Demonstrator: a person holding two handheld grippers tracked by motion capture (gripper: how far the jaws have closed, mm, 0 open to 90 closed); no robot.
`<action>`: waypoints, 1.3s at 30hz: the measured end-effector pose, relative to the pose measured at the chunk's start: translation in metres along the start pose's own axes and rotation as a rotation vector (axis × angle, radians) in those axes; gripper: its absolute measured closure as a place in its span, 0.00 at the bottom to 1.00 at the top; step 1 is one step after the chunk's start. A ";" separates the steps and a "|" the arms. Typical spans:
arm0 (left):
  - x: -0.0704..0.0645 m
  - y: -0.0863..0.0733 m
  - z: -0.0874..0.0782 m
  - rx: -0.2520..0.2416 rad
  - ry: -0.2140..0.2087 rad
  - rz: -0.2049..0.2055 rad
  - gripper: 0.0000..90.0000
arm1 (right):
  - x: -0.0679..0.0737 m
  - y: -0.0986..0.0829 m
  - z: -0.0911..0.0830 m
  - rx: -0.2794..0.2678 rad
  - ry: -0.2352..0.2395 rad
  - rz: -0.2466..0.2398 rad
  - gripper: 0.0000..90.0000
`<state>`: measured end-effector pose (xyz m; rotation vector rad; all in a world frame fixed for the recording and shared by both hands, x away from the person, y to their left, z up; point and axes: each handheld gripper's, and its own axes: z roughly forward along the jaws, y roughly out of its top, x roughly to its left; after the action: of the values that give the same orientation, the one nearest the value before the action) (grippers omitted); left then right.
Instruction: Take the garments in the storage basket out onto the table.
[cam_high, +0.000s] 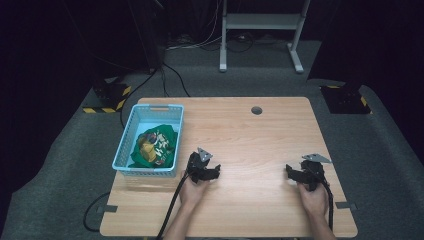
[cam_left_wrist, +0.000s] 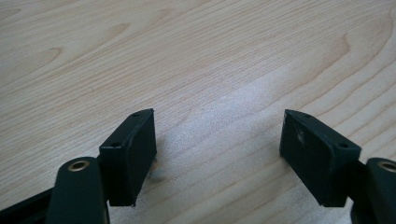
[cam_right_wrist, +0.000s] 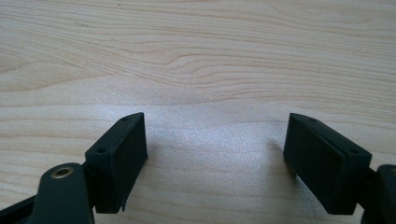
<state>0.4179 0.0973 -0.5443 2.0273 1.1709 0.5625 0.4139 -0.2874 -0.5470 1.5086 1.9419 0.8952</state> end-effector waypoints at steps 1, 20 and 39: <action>0.000 0.000 0.000 0.000 0.000 0.000 0.30 | 0.000 0.000 0.000 0.000 0.000 0.001 0.24; -0.001 0.000 0.000 0.004 0.010 -0.003 0.29 | 0.000 0.000 0.000 0.002 -0.005 0.004 0.23; -0.003 0.000 0.001 0.022 0.022 -0.020 0.16 | 0.000 0.000 0.000 0.003 -0.016 0.013 0.23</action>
<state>0.4166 0.0947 -0.5449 2.0308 1.2138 0.5660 0.4141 -0.2876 -0.5469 1.5274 1.9249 0.8834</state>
